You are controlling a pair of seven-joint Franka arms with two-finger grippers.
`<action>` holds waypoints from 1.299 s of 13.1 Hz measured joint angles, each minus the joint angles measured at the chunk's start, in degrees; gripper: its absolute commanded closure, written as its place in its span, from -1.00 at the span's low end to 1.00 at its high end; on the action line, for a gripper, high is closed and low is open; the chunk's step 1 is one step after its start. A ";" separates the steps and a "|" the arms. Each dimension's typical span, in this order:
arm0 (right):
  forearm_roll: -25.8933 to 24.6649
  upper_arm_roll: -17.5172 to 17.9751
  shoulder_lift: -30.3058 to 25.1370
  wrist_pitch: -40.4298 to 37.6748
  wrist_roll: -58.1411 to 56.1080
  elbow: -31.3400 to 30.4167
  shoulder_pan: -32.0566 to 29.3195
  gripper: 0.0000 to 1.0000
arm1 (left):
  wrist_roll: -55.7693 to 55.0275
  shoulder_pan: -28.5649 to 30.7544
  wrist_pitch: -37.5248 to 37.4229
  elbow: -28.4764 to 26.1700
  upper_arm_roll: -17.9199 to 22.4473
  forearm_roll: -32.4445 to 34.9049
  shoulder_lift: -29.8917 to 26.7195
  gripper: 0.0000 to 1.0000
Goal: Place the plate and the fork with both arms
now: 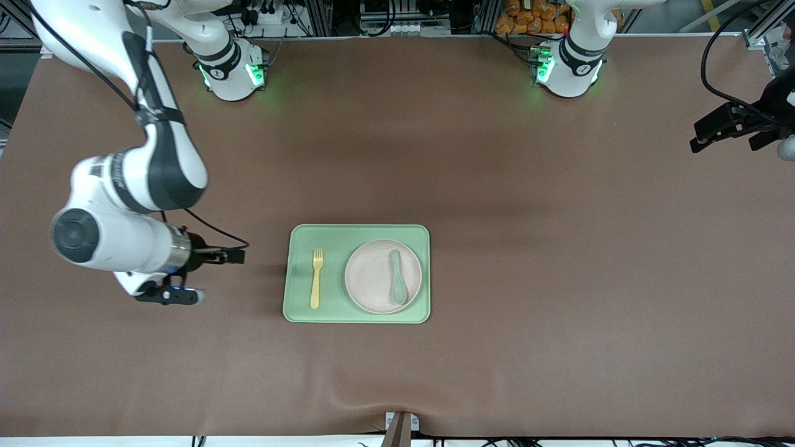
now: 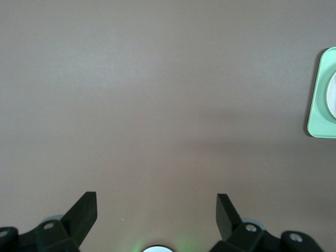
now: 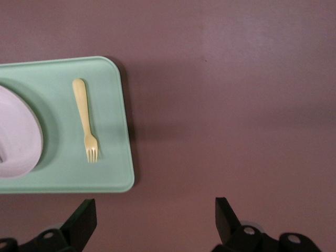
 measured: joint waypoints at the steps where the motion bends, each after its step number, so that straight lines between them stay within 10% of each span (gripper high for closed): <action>1: -0.01 -0.02 -0.71 -3.67 -0.76 1.50 -0.69 -1.00 | 0.00 0.00 -0.01 0.00 -0.03 0.00 0.00 -1.00; 12: -4.01 0.33 -16.62 -19.47 -4.65 3.29 -8.28 -1.00 | 0.03 -0.10 -0.08 -0.85 -0.90 0.00 -1.48 -1.00; 17: -5.67 5.71 -27.13 -20.15 -4.70 -4.34 -13.28 -1.00 | 0.03 -0.10 -0.08 -1.11 -0.90 0.00 -2.02 -1.00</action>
